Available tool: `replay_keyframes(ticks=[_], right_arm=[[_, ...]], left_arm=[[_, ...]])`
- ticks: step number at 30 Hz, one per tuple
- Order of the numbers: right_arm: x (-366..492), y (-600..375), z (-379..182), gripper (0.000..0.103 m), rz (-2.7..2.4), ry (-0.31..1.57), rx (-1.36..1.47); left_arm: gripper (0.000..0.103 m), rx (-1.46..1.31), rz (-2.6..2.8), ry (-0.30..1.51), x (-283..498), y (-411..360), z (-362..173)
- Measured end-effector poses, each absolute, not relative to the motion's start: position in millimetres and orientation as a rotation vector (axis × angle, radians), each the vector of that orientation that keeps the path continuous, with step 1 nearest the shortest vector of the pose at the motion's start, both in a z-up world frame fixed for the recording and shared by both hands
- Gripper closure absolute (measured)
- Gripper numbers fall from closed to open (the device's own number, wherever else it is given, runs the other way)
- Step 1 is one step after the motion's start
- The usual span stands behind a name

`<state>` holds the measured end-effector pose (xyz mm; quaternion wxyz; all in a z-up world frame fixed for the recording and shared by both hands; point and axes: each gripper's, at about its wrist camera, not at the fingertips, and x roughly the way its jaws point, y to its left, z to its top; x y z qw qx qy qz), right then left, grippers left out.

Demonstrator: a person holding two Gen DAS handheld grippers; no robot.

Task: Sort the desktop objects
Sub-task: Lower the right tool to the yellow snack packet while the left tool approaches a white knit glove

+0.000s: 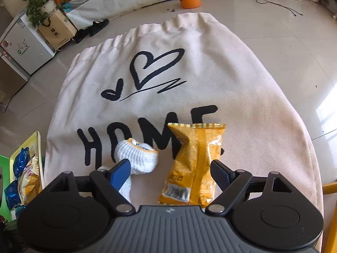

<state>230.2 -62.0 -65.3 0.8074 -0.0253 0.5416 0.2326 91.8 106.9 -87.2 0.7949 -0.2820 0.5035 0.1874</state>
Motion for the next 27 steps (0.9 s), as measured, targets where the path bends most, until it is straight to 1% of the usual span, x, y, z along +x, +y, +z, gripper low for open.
replay_keyframes(ticks=[12, 27], right_arm=[[252.1, -88.2, -82.8, 0.019, 0.372, 1.225, -0.001], [253.3, -83.9, -104.7, 0.018, 0.327, 1.28, 0.021]], left_arm=[[0.001, -0.585, 0.372, 1.133, 102.5, 88.6, -107.6], [0.001, -0.636, 0.394, 1.123, 115.2, 83.4, -125.9]])
